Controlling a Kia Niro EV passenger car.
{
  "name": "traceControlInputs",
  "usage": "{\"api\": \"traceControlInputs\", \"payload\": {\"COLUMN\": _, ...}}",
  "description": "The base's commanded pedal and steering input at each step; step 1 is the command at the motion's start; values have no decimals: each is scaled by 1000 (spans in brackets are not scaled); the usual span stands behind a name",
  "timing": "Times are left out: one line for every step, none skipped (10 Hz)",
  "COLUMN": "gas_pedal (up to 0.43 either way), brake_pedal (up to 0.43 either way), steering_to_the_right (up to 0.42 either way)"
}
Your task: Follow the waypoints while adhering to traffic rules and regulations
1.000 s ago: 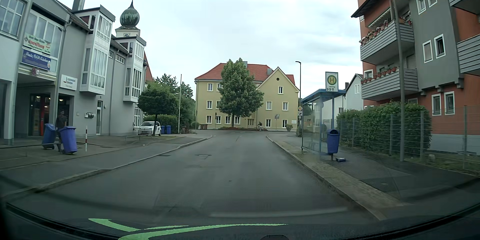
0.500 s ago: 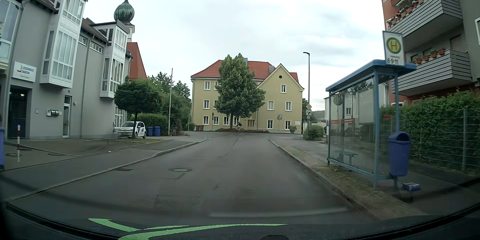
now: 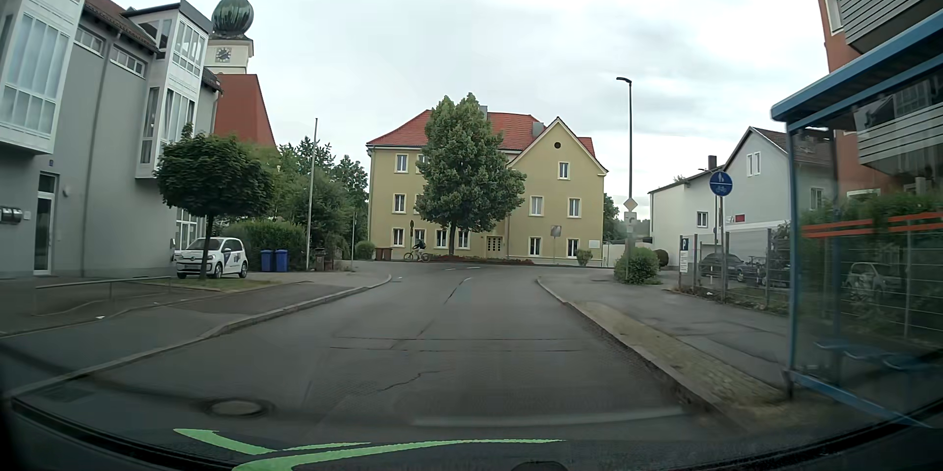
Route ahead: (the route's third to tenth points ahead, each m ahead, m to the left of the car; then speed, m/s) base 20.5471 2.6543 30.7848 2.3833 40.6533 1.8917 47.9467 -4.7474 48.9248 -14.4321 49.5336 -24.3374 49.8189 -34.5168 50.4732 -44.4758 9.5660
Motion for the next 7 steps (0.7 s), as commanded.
{"api": "traceControlInputs", "payload": {"gas_pedal": 0, "brake_pedal": 0, "steering_to_the_right": 0}}
{"api": "traceControlInputs", "payload": {"gas_pedal": 0, "brake_pedal": 0, "steering_to_the_right": 0}}
{"api": "traceControlInputs", "payload": {"gas_pedal": 0, "brake_pedal": 0, "steering_to_the_right": 0}}
{"api": "traceControlInputs", "payload": {"gas_pedal": 0, "brake_pedal": 0, "steering_to_the_right": 0}}
{"api": "traceControlInputs", "payload": {"gas_pedal": 0, "brake_pedal": 0, "steering_to_the_right": 0}}
{"api": "traceControlInputs", "payload": {"gas_pedal": 0, "brake_pedal": 0, "steering_to_the_right": 0}}
{"api": "traceControlInputs", "payload": {"gas_pedal": 0, "brake_pedal": 0, "steering_to_the_right": 1}}
